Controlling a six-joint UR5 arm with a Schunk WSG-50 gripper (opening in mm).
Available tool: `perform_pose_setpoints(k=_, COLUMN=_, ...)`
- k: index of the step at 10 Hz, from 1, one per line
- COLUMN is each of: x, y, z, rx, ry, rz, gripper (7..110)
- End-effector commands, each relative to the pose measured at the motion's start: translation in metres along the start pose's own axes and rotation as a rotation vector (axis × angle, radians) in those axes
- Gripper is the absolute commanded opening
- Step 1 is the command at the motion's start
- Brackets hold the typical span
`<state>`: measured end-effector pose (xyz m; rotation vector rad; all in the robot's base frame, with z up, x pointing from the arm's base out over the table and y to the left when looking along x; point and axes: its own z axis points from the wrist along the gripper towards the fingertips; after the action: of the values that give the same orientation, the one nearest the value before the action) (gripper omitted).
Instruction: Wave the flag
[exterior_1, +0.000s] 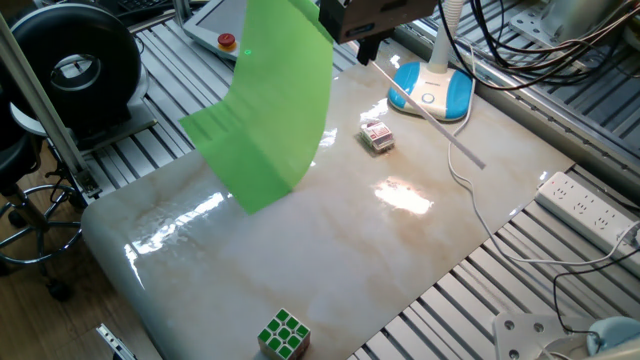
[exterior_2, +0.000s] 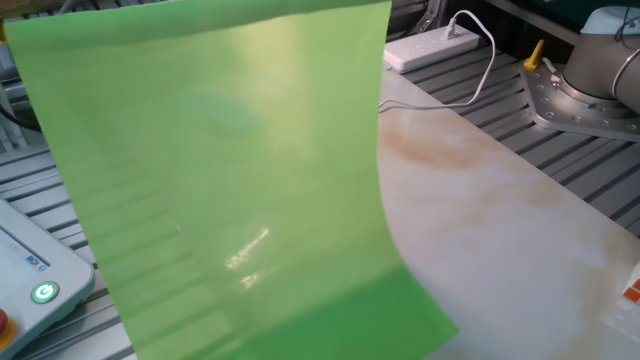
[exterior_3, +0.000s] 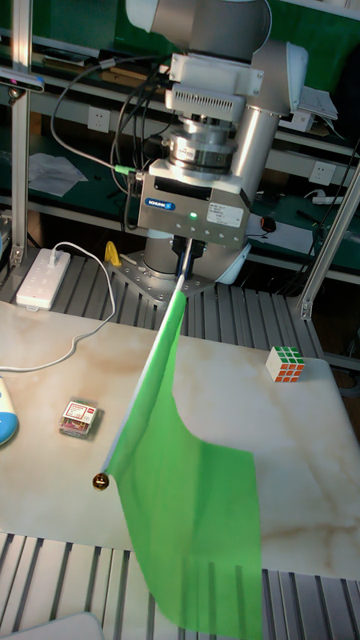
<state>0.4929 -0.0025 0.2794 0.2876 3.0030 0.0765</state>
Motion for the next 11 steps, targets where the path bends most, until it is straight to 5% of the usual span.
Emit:
perform_pose_setpoints(k=1, x=-0.004, y=0.001, z=-0.001, rx=-0.007, ry=-0.016, rz=0.002, gripper=7)
perform_pose_setpoints(k=4, x=0.001, y=-0.006, z=-0.004, rx=0.023, ry=0.002, rz=-0.007, gripper=7)
perform_pose_setpoints(k=11, x=0.014, y=-0.021, z=-0.056, rx=0.040, ry=0.052, rz=-0.023, gripper=7)
